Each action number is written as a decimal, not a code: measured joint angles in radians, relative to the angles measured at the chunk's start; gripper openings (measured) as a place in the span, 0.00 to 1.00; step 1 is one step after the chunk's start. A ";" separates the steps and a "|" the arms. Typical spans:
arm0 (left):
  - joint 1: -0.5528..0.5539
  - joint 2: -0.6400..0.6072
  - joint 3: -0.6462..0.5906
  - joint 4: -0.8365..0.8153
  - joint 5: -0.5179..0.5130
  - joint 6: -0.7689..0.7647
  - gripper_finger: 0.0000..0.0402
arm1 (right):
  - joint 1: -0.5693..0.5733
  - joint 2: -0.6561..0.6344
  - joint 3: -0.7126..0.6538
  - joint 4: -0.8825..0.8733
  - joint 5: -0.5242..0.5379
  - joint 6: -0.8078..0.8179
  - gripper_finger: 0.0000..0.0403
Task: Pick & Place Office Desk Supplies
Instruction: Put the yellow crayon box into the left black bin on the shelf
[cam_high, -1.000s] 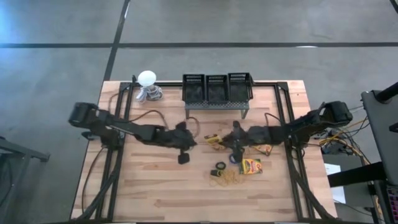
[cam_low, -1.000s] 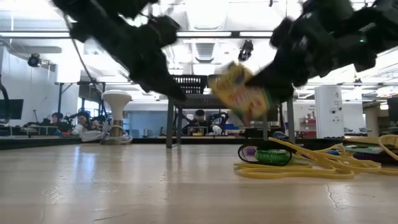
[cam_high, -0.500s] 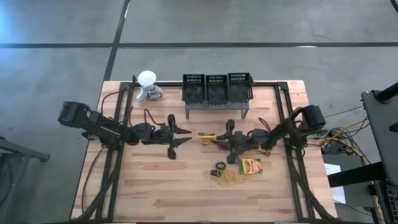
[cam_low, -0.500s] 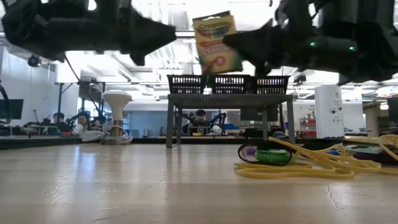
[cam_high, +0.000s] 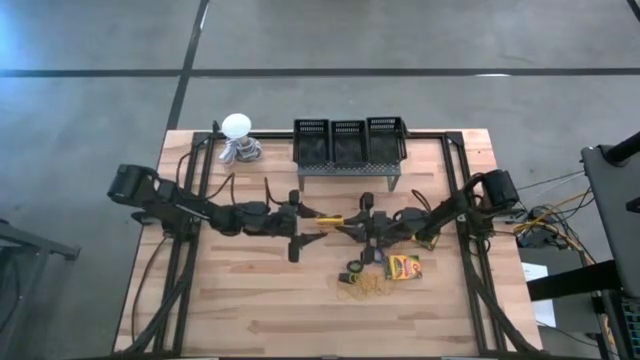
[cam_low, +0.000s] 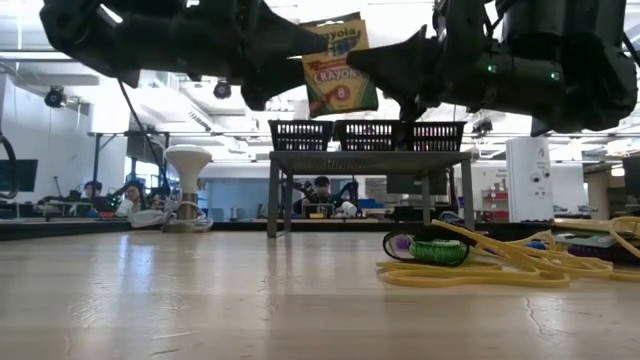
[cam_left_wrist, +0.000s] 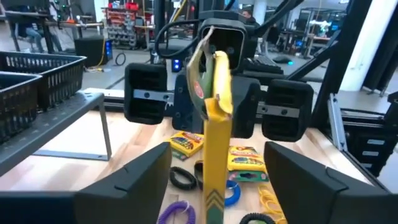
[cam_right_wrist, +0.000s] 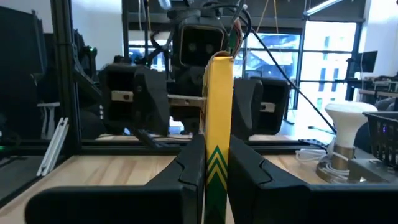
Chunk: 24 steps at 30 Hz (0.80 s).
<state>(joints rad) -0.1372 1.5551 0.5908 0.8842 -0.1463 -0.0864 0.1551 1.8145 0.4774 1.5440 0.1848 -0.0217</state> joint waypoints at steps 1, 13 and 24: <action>-0.001 0.002 0.003 -0.001 0.000 0.000 0.61 | 0.000 0.000 0.000 0.000 0.000 0.000 0.09; -0.001 -0.001 0.007 0.001 -0.003 0.000 0.22 | 0.000 0.000 -0.003 -0.027 0.000 0.018 0.10; -0.009 -0.124 0.086 -0.299 -0.019 0.001 0.06 | 0.000 -0.037 -0.003 -0.207 -0.001 0.022 0.20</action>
<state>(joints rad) -0.1461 1.4314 0.6764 0.5855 -0.1653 -0.0855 0.1551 1.7775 0.4747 1.3375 0.1838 0.0002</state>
